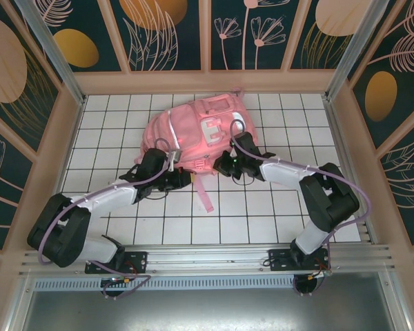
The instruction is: Pack the student bag
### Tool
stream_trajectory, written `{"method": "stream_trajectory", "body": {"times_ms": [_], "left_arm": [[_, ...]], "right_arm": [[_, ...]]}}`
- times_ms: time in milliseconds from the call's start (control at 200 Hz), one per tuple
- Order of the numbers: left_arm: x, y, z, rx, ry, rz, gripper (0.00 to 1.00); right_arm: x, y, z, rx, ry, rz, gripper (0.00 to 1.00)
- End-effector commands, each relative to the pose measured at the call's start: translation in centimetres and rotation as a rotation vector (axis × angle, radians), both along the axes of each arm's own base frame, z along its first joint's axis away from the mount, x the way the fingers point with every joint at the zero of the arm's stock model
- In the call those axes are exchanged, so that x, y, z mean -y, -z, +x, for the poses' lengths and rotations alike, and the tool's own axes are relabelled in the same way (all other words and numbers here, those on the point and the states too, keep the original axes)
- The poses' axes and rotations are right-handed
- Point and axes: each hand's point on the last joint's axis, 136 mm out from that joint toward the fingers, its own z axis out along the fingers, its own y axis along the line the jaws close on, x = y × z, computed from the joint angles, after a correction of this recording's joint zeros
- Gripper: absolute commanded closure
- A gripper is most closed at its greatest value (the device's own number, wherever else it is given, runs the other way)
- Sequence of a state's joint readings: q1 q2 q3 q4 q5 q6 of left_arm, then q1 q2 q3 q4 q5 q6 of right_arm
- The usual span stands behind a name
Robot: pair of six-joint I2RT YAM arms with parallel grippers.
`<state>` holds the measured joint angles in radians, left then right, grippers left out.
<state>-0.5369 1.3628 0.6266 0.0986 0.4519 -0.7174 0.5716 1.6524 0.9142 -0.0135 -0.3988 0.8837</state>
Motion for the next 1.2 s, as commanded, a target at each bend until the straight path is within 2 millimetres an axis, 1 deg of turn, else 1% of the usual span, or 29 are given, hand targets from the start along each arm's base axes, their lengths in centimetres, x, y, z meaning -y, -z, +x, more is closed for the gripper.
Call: {"method": "stream_trajectory", "body": {"times_ms": [0,40,110,200,310,340,350,355,385,410,445,480,555,641,681,696,751,841,926,1011,1071,1136,1196], "left_arm": [[-3.3,2.1,-0.7,-0.044,-0.092,0.123,1.0],[-3.6,2.0,-0.8,-0.044,-0.101,0.13,1.0],[-3.9,1.9,-1.1,-0.039,-0.11,0.131,1.0],[-4.6,2.4,-1.3,-0.037,-0.127,0.164,1.0],[-4.7,3.0,-1.8,-0.053,-0.125,0.155,1.0],[-4.6,3.3,-2.1,-0.062,-0.124,0.154,1.0],[-4.6,3.3,-2.1,-0.063,-0.124,0.154,1.0],[-4.6,3.4,-2.1,-0.064,-0.124,0.154,1.0],[-4.5,3.6,-2.3,-0.071,-0.121,0.15,1.0],[-4.3,3.8,-2.5,-0.077,-0.115,0.145,1.0],[-3.9,3.9,-2.7,-0.083,-0.106,0.136,1.0],[-3.5,4.0,-2.9,-0.089,-0.095,0.124,1.0],[-2.3,3.5,-3.1,-0.083,-0.073,0.092,1.0],[-1.9,3.5,-3.3,-0.08,-0.056,0.119,1.0],[-1.8,3.5,-3.3,-0.074,-0.05,0.135,1.0],[-1.8,3.3,-3.2,-0.069,-0.05,0.137,1.0],[-1.8,3.0,-3.2,-0.06,-0.048,0.137,1.0],[-1.3,2.2,-3.1,-0.045,-0.037,0.121,1.0],[-0.4,1.1,-3.0,-0.029,-0.018,0.097,1.0],[0.3,0.3,-3.1,-0.019,-0.003,0.078,1.0],[0.7,-0.2,-3.1,-0.014,0.007,0.067,1.0],[1.2,-0.6,-3.2,-0.008,0.019,0.053,1.0],[1.5,-0.9,-3.4,-0.005,0.032,0.04,1.0]], "right_arm": [[4.4,2.0,0.9,-0.044,0.086,-0.126,1.0],[4.6,2.1,1.0,-0.056,0.1,-0.125,1.0],[4.4,2.0,1.0,-0.071,0.109,-0.09,1.0],[4.7,2.0,1.2,-0.075,0.131,-0.09,1.0],[4.2,1.6,1.3,-0.073,0.132,-0.067,1.0],[4.0,1.5,1.3,-0.073,0.128,-0.058,0.91],[3.8,1.4,1.3,-0.072,0.124,-0.056,0.85],[3.8,1.4,1.3,-0.072,0.124,-0.056,0.85],[3.5,1.3,1.2,-0.073,0.117,-0.054,0.7],[3.2,1.2,1.1,-0.074,0.11,-0.051,0.6],[2.8,1.0,0.9,-0.077,0.096,-0.048,0.51],[2.3,0.8,0.8,-0.081,0.087,-0.042,0.46],[1.8,0.2,0.2,-0.09,0.089,-0.027,0.4],[1.8,-0.8,-0.3,-0.095,0.116,0.012,0.38],[1.9,-1.4,-0.2,-0.09,0.13,0.029,0.31],[1.3,-1.6,-0.7,-0.088,0.12,0.033,0.29],[0.4,-2.1,-1.4,-0.083,0.115,0.048,0.2],[-1.3,-2.4,-2.2,-0.107,0.099,0.091,0.2],[-2.3,-1.9,-2.9,-0.142,0.11,0.112,0.28],[-2.5,-1.2,-3.3,-0.159,0.135,0.114,0.35],[-2.3,-0.5,-3.5,-0.163,0.15,0.106,0.37],[-2.0,0.3,-3.4,-0.162,0.163,0.096,0.39],[-1.9,1.0,-3.1,-0.159,0.167,0.09,0.44]]}}
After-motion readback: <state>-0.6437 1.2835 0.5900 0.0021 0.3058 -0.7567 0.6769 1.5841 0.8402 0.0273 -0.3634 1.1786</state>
